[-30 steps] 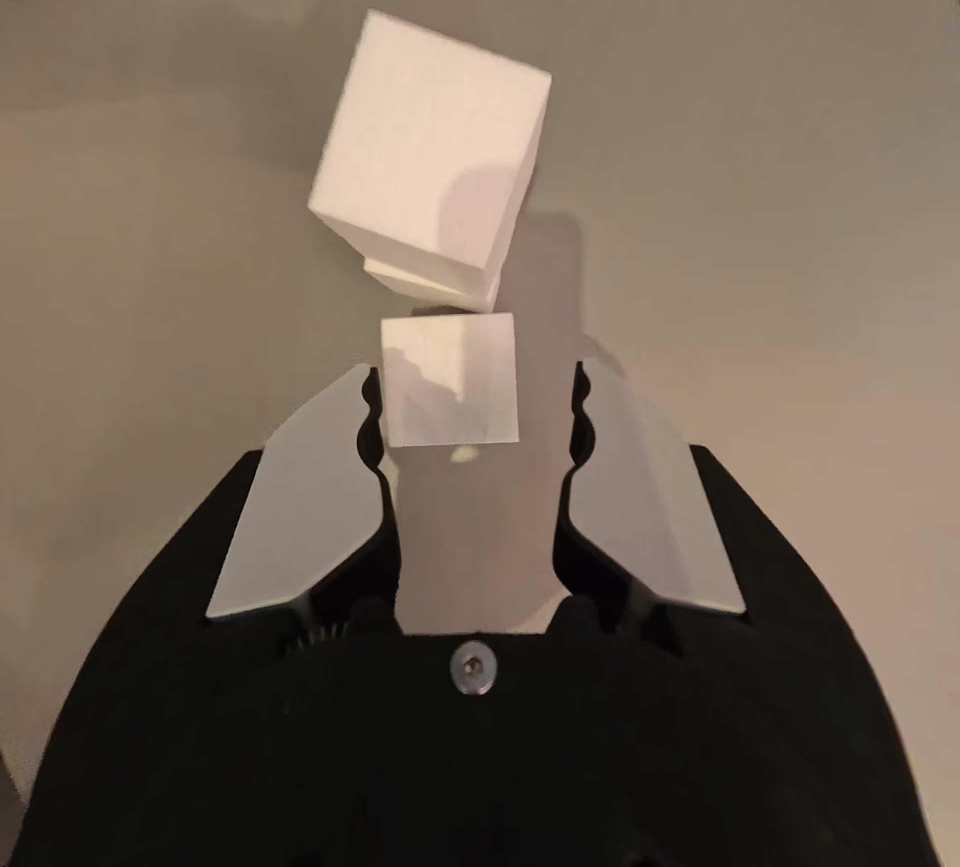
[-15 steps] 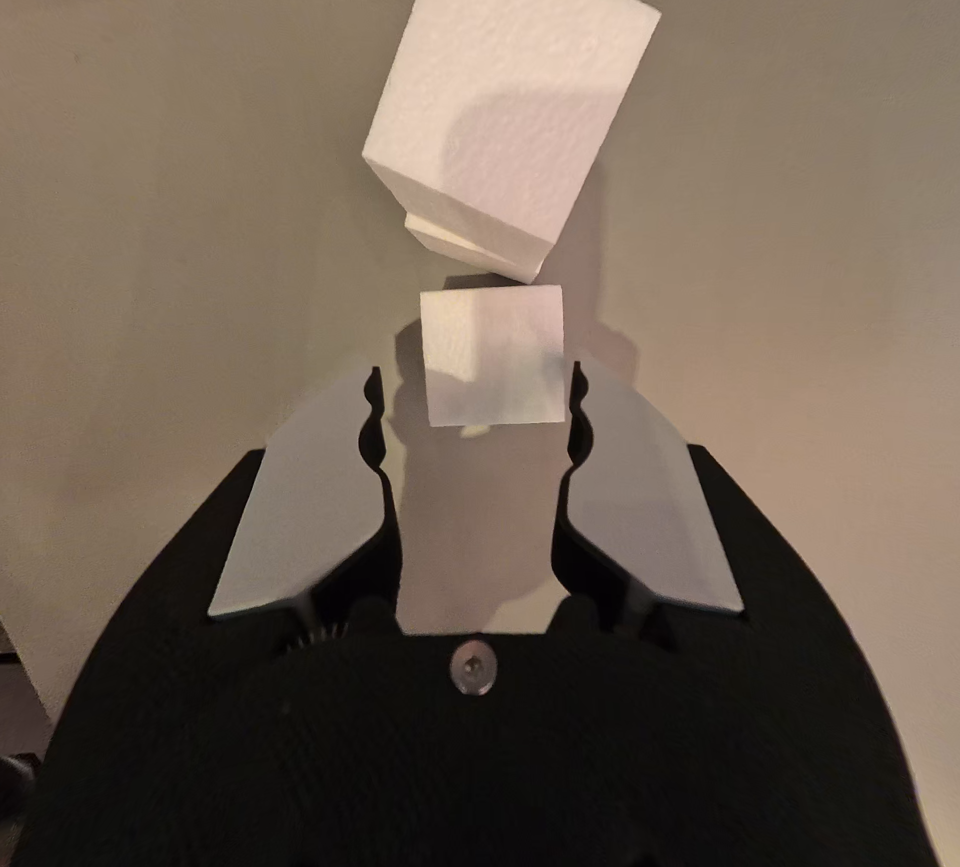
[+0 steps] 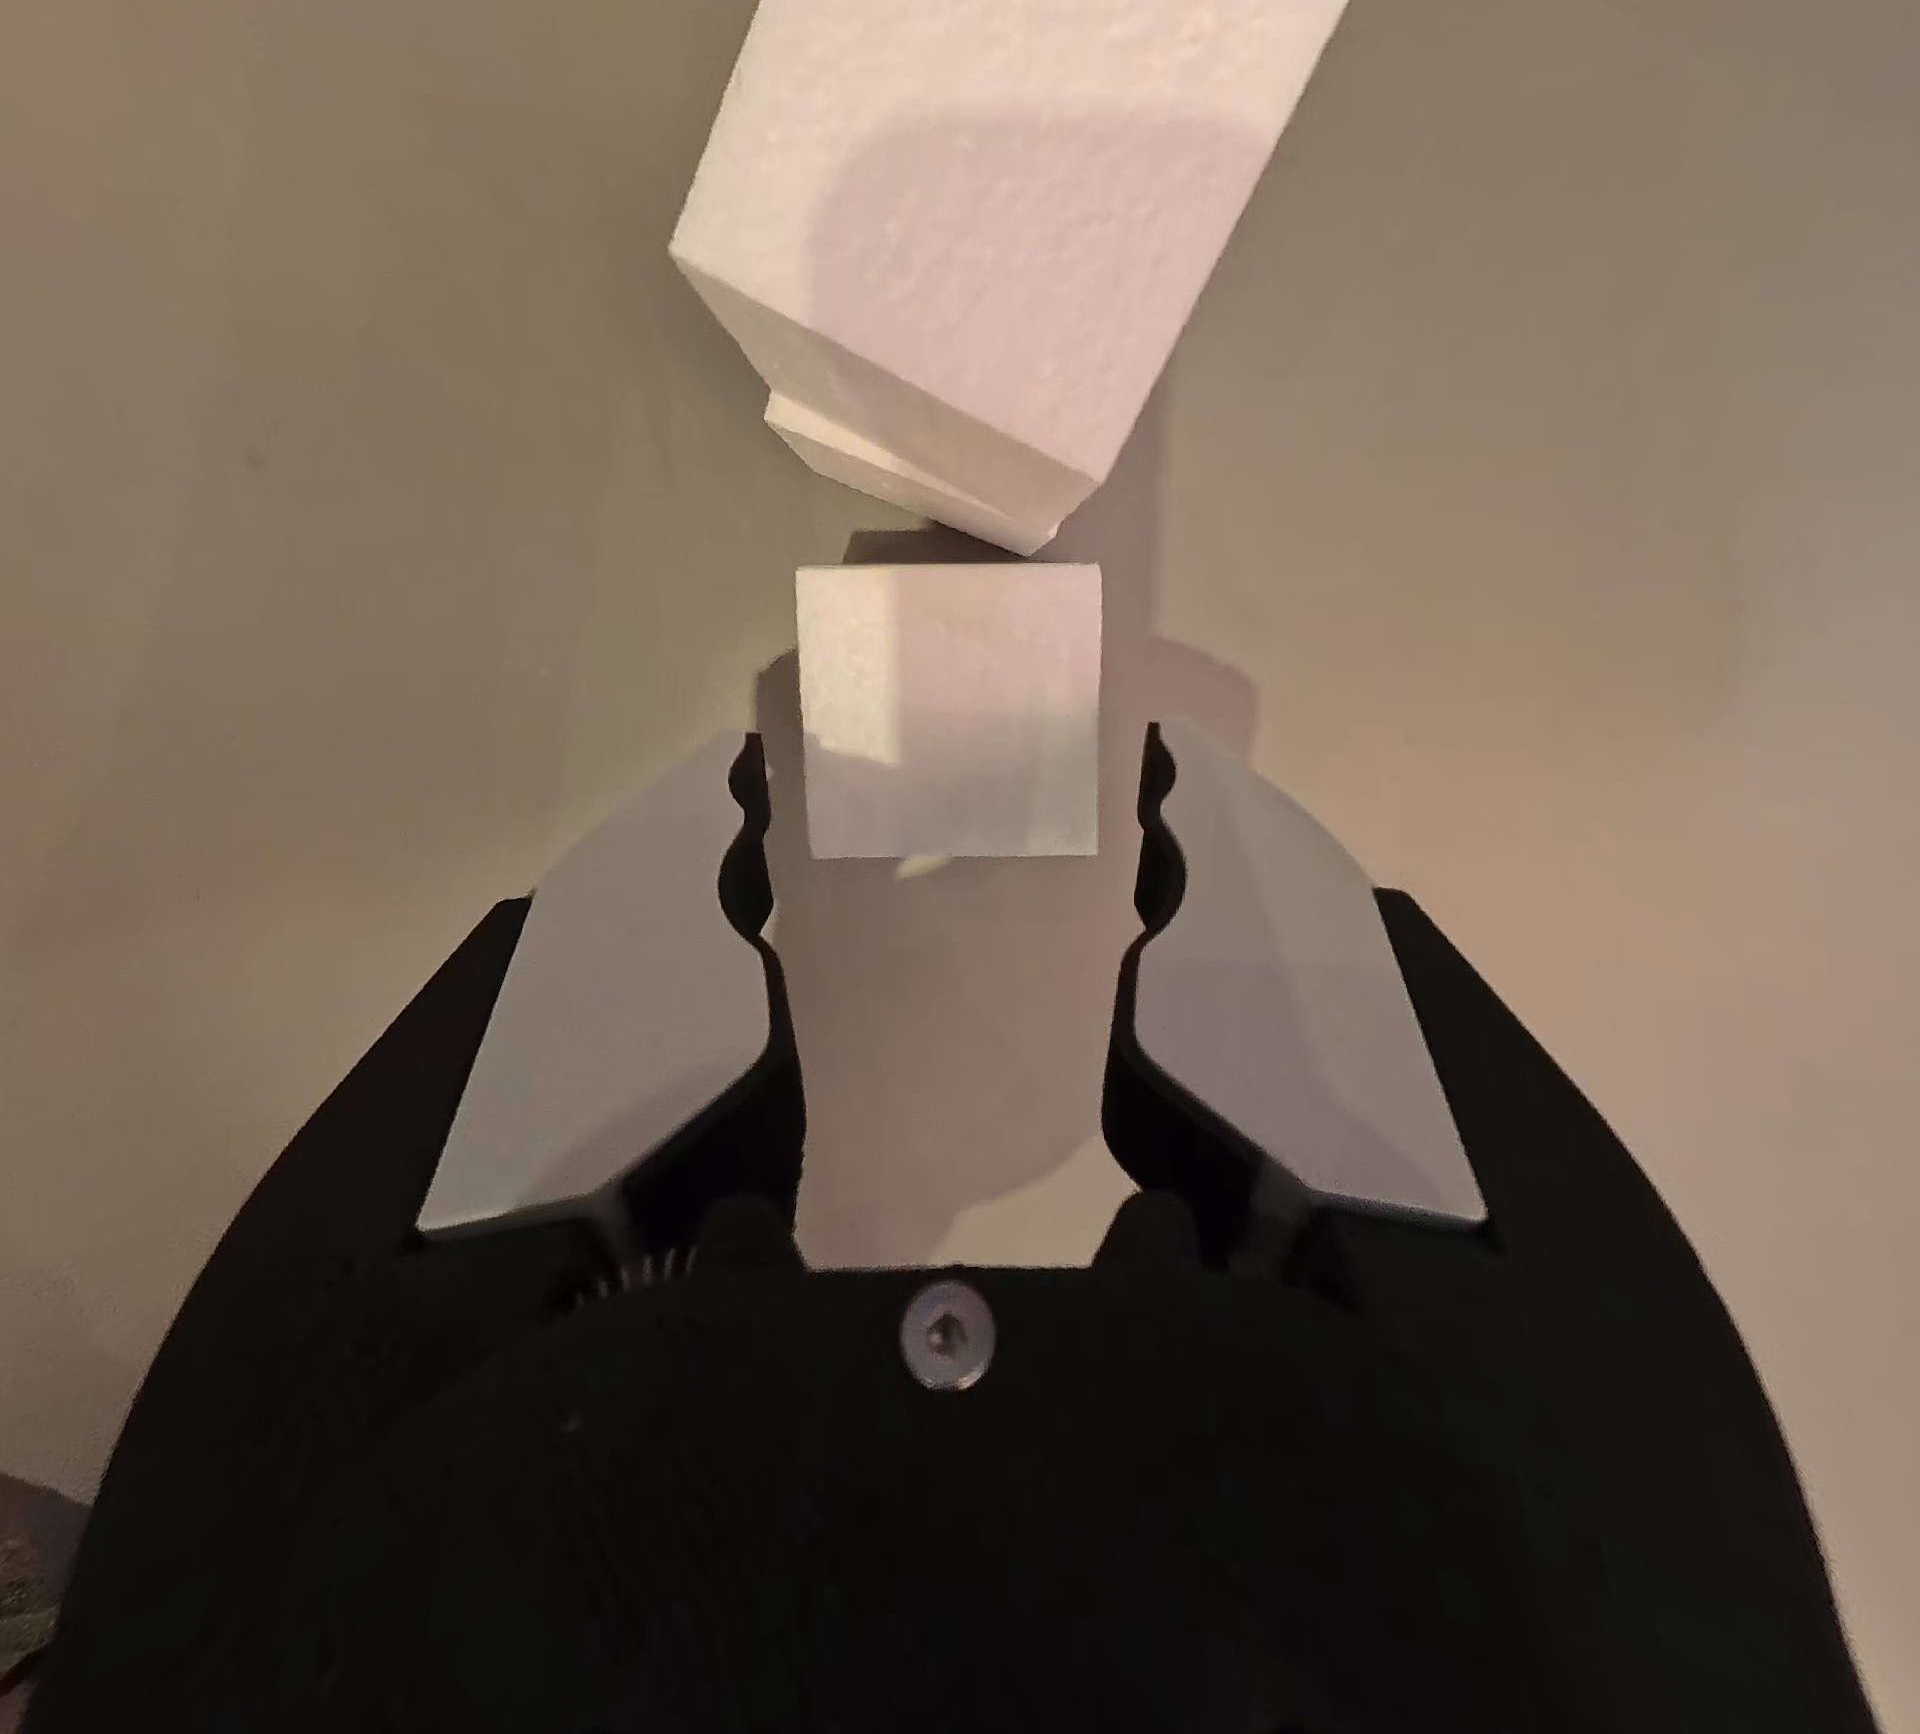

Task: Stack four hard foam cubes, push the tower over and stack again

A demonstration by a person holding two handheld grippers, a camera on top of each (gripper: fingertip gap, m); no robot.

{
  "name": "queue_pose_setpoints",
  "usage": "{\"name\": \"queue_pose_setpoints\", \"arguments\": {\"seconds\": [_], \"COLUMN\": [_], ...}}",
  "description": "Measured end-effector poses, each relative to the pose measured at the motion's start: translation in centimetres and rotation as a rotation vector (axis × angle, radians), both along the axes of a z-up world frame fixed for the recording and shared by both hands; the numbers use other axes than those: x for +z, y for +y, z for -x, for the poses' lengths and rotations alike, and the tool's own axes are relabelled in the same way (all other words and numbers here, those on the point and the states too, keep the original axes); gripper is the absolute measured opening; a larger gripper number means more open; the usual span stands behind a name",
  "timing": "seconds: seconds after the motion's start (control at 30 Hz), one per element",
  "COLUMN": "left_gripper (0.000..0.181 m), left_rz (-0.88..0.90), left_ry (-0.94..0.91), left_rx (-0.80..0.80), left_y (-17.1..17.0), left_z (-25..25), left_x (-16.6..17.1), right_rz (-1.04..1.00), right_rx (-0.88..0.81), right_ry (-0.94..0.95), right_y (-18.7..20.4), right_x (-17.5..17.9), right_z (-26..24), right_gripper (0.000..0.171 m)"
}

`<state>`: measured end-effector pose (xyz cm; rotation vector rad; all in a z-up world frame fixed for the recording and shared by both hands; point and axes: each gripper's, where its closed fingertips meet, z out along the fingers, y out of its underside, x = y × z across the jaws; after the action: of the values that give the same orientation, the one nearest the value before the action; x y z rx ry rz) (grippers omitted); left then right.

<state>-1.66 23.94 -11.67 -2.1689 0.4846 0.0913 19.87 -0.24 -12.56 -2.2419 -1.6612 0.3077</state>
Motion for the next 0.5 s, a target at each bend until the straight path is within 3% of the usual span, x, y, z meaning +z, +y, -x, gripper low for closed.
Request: {"name": "queue_pose_setpoints", "arguments": {"seconds": [0.17, 0.33, 0.4, 0.5], "left_gripper": [0.062, 0.061, 0.062, 0.061], "left_rz": [0.012, 0.057, 0.089, 0.051], "left_ry": [-0.105, -0.481, -0.481, -0.334], "left_rx": [-0.104, -0.334, -0.399, -0.38], "left_y": [-4.0, -12.8, -16.3, -18.5], "left_z": [-0.3, -6.8, -9.0, -10.2], "left_x": [6.1, 15.5, 16.4, 16.4], "right_rz": [-0.007, 0.015, 0.037, 0.036], "right_rx": [0.009, -0.081, -0.125, -0.239], "right_ry": [-0.014, -0.017, 0.005, 0.031], "right_y": [0.0, 1.1, 1.7, 3.3], "right_x": [-0.3, -0.1, 0.3, 1.4], "right_z": [0.2, -1.7, -2.9, -5.9], "right_gripper": [0.056, 0.056, 0.056, 0.056]}}
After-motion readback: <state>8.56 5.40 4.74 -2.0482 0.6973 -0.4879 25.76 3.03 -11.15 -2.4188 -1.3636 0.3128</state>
